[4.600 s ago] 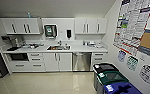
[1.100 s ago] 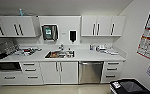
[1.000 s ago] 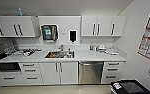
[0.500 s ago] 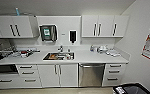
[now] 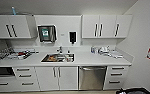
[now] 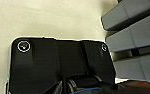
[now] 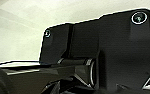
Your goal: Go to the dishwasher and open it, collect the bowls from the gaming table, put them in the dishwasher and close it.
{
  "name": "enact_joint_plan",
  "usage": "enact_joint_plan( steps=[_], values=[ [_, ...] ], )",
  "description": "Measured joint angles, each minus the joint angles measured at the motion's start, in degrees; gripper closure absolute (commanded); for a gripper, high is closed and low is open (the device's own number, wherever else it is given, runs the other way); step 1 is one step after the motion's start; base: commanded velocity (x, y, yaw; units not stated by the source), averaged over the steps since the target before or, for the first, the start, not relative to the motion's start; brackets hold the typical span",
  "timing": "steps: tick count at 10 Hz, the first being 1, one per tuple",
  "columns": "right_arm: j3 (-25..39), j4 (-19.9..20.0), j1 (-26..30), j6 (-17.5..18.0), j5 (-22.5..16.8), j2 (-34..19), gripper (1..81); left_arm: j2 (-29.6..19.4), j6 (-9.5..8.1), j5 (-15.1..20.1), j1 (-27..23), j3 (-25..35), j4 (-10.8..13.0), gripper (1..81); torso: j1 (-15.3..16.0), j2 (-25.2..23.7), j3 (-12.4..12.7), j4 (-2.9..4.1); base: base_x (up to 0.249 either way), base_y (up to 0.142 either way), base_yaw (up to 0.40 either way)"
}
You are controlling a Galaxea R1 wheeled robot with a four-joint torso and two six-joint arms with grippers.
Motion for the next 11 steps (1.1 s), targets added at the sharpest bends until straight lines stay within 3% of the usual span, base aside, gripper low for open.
enact_joint_plan(
  steps=[9,11],
  values=[
    [0.0,0.0,1.3,0.0,0.5,0.0,1.0,0.0,0.00,-0.4,-1.1,-0.1,0.0,1.0,0.0,0.0,0.0,0.00,0.163,0.000,0.000],
    [0.0,0.0,-1.2,0.0,-0.9,0.1,1.0,0.0,0.00,0.8,1.5,-0.1,0.0,1.0,-0.1,-0.1,0.0,0.00,0.149,0.000,0.000]
  ],
)
